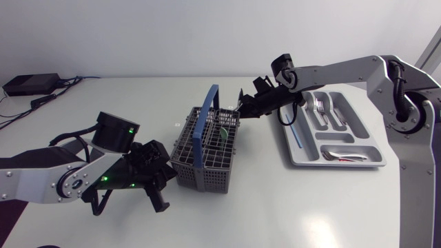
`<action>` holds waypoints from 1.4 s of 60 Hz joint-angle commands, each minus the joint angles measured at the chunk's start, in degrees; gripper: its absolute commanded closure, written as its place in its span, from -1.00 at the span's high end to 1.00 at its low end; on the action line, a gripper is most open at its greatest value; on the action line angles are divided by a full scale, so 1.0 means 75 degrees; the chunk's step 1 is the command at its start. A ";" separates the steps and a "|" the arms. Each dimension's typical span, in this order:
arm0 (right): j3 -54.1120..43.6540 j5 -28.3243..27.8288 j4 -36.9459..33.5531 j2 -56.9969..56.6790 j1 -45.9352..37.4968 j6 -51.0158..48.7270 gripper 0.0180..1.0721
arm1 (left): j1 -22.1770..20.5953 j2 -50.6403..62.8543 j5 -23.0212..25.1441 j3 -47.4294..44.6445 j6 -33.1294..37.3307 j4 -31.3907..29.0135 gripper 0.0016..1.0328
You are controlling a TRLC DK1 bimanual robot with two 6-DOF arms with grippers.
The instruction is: Unload the cutlery basket into the drawer organizer.
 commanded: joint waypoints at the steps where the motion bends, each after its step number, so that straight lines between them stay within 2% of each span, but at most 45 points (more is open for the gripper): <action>1: -0.0383 -0.0128 -0.0100 -0.0217 0.0063 0.0079 -0.89 | 0.0273 0.0250 -0.0008 0.0115 0.0084 0.0225 -0.71; 8: -0.1074 -0.0351 -0.0088 -0.0616 0.0016 -0.0121 -0.89 | 0.0824 0.0566 -0.0008 0.0338 0.0178 0.0436 -0.71; 31: -0.3980 -0.0773 0.0498 -0.2303 0.0086 -0.0472 -0.89 | 0.1691 0.1785 0.0004 0.1697 0.0330 0.0518 -0.71; 44: -0.4707 -0.0785 0.0568 -0.2854 0.0145 -0.0753 -0.89 | 0.2113 0.2558 0.0004 0.2670 0.0248 0.0436 -0.71; 52: -0.4883 -0.0609 0.0498 -0.3358 -0.0359 -0.1234 -0.88 | 0.2312 0.2371 -0.0008 0.2658 0.0318 0.0307 -0.71; 55: -0.5000 -0.0492 0.0486 -0.3686 -0.0582 -0.1456 -0.68 | 0.2382 0.2101 0.0016 0.2553 0.0342 0.0225 -0.71; 56: -0.5058 -0.0480 0.0463 -0.3874 -0.0699 -0.1621 -0.56 | 0.2406 0.1902 0.0051 0.2459 0.0389 0.0167 -0.71; 61: -0.5234 -0.0339 0.0428 -0.4424 -0.1027 -0.2171 -0.27 | 0.2453 0.1351 0.0098 0.2166 0.0494 0.0026 -0.71; 70: -0.5258 -0.0527 0.0088 -0.5092 -0.1648 -0.3378 -0.01 | 0.2394 0.0285 0.0168 0.1662 0.0658 -0.0408 -0.71; 76: -0.5140 -0.0995 -0.0275 -0.5350 -0.1871 -0.4128 0.00 | 0.2206 -0.0407 0.0227 0.1404 0.0693 -0.0759 -0.71; 80: -0.5105 -0.1124 -0.0346 -0.5385 -0.1871 -0.4339 0.01 | 0.2054 -0.0664 0.0227 0.1322 0.0693 -0.0912 -0.71; 81: -0.5070 -0.1253 -0.0439 -0.5397 -0.1871 -0.4585 0.10 | 0.1878 -0.0875 0.0227 0.1287 0.0693 -0.1087 -0.71; 84: -0.5035 -0.1476 -0.0486 -0.5397 -0.1789 -0.4785 0.17 | 0.1656 -0.1121 0.0227 0.1228 0.0658 -0.1275 -0.71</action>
